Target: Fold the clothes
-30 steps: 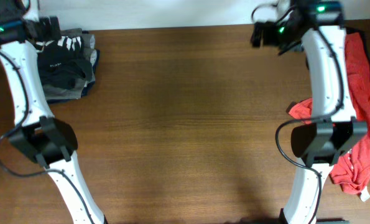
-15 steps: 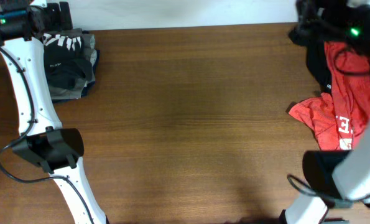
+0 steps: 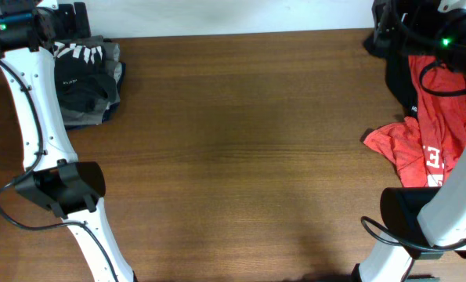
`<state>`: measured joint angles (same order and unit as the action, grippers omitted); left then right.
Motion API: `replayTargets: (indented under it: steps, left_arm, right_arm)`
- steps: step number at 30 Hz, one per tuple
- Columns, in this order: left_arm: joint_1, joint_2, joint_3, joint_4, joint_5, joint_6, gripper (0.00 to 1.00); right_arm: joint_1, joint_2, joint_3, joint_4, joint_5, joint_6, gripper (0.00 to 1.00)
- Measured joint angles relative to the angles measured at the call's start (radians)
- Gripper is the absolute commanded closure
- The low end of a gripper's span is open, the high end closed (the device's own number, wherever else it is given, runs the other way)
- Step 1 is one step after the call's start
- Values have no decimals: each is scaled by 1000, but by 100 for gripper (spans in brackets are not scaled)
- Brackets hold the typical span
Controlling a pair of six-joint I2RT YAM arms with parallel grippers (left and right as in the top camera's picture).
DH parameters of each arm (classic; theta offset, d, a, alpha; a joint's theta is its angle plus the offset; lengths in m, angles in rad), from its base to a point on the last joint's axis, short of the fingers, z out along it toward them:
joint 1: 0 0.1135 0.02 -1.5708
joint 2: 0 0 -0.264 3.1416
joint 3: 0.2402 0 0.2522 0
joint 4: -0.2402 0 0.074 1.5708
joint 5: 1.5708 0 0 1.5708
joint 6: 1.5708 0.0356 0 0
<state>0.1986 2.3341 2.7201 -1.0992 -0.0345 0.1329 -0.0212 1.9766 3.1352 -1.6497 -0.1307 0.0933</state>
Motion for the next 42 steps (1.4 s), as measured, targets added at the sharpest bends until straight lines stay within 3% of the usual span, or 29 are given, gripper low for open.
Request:
replayTargets:
  steps: [9, 14, 19, 28, 37, 42]
  left_arm:
    - [0, 0, 0, 0, 0, 0, 1]
    - [0, 0, 0, 0, 0, 0, 1]
    - [0, 0, 0, 0, 0, 0, 1]
    - [0, 0, 0, 0, 0, -3, 1]
    - [0, 0, -1, 0, 0, -3, 1]
    - [0, 0, -1, -1, 0, -3, 1]
  right_arm:
    - [48, -30, -40, 109, 90, 0, 1]
    - [86, -170, -265, 329, 136, -3, 1]
    - [88, -392, -655, 585, 157, -4, 1]
    - [79, -866, -1613, 1159, 174, -4, 2]
    - [-6, -1271, -2424, 1497, 101, -3, 1]
    - [-42, -1476, -2728, 1616, 57, 21, 1]
